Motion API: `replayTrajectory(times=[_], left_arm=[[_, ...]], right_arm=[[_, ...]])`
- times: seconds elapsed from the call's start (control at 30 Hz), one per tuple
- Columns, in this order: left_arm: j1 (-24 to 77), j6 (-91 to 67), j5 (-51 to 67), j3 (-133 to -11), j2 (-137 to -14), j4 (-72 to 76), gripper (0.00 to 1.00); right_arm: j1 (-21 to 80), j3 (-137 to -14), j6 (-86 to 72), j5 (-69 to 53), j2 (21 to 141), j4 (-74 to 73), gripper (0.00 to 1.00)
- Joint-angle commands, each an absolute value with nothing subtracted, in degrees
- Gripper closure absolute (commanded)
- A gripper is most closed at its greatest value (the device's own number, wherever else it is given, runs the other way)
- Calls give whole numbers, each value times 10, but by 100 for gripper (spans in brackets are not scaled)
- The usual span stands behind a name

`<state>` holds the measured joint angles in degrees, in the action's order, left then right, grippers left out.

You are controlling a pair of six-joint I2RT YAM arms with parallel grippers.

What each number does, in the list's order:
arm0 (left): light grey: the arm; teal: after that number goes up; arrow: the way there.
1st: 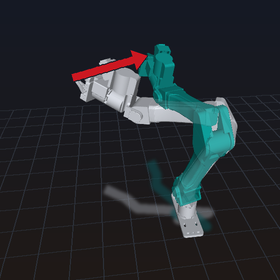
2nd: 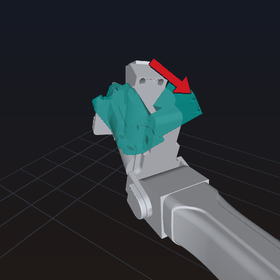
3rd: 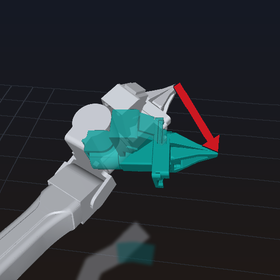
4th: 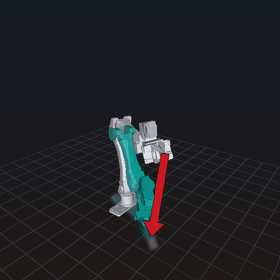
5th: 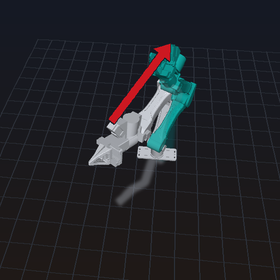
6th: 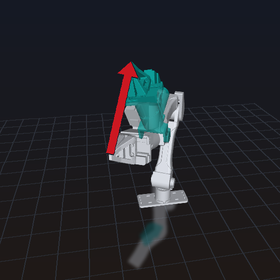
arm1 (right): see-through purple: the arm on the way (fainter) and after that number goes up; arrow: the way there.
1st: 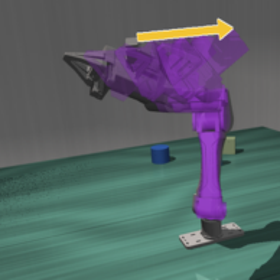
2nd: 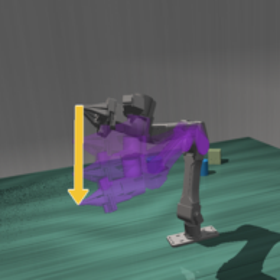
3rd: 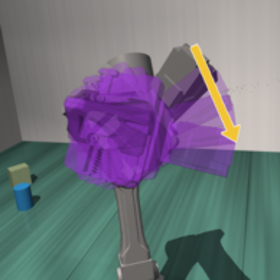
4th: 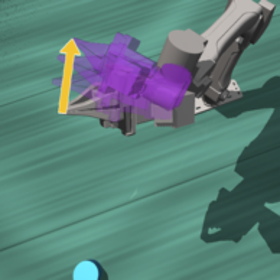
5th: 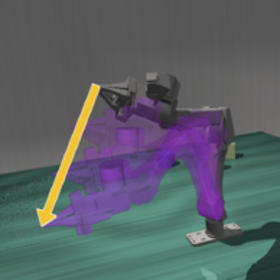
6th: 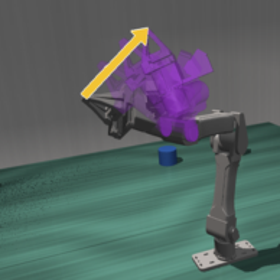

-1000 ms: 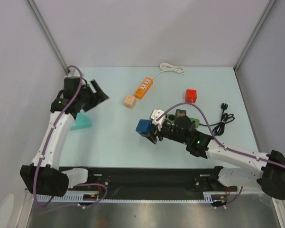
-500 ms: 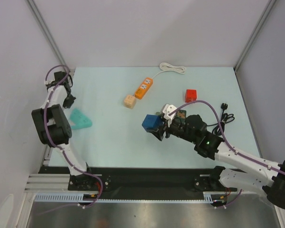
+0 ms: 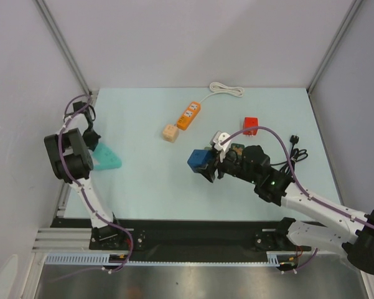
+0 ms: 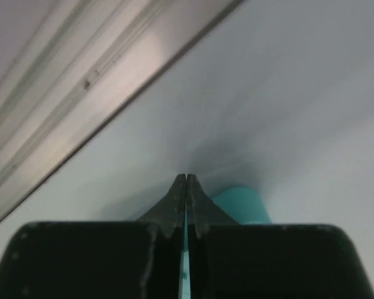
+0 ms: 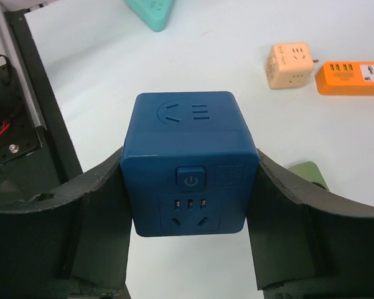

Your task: Insert the plug

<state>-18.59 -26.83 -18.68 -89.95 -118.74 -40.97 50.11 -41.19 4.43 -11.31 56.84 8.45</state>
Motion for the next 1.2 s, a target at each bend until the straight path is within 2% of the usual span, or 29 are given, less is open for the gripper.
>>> replayTrajectory(times=[0.0, 0.2, 0.43, 0.57, 0.63, 0.67, 0.7, 0.73, 0.8, 0.9, 1.0, 1.03, 1.17], left_arm=[[-170, -255, -128, -861, -1173, -407, 100], [-88, -248, -63, -762, -1090, -348, 100], [13, -294, -7, -573, -1003, -284, 100], [32, -295, 1, -567, -938, -295, 98], [28, -277, -69, -616, -908, -345, 85], [26, -270, -97, -631, -897, -360, 65], [23, -260, -125, -644, -877, -373, 58], [12, -260, -185, -656, -866, -388, 42], [-17, -265, -214, -654, -848, -394, 40], [-98, -279, -214, -624, -817, -391, 51], [-159, -274, -177, -598, -809, -380, 40], [-168, -274, -158, -592, -812, -380, 31], [-168, -297, -99, -564, -831, -376, 25]], right_arm=[[486, -460, 29, -113, 570, 83, 100], [483, -469, 24, -92, 551, 51, 100], [483, -477, 14, -69, 548, 4, 100], [487, -481, 1, -32, 585, -22, 100], [498, -490, -19, -26, 605, -20, 100], [504, -491, -21, -21, 609, -12, 100], [520, -496, -25, -21, 611, -7, 100], [527, -497, -25, -18, 616, 12, 100], [548, -501, -27, -18, 624, 23, 100], [562, -512, -29, -19, 634, 23, 100], [574, -506, -24, -19, 625, 19, 100], [576, -496, -21, -18, 621, 21, 100], [574, -472, -16, -18, 592, 39, 100]])
